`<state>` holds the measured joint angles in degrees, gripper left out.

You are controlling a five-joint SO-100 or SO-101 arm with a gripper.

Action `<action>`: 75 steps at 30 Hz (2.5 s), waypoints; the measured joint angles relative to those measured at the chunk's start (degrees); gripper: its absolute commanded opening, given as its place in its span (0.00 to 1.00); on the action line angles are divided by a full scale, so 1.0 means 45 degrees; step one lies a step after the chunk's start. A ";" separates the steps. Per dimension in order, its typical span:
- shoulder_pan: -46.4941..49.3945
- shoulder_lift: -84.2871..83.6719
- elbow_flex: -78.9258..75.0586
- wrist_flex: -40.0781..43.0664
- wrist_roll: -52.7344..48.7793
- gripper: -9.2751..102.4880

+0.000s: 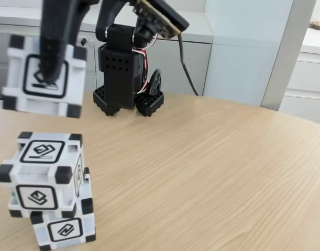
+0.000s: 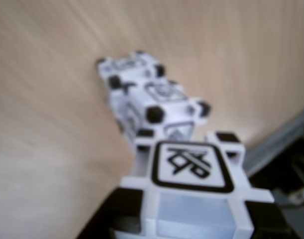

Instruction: Stack cubes from left to right.

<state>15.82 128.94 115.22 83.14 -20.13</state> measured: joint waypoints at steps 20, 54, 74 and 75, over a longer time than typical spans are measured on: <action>0.0000 -0.2324 -0.1328 0.0215 0.0234 0.08; 0.0000 -0.2363 -0.1406 0.0215 -0.0293 0.38; -0.3125 0.1367 -0.1406 0.0254 0.2070 0.08; -0.3477 0.1445 -0.1289 0.0254 0.2266 0.08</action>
<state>0.18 135.44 109.42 84.29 -9.93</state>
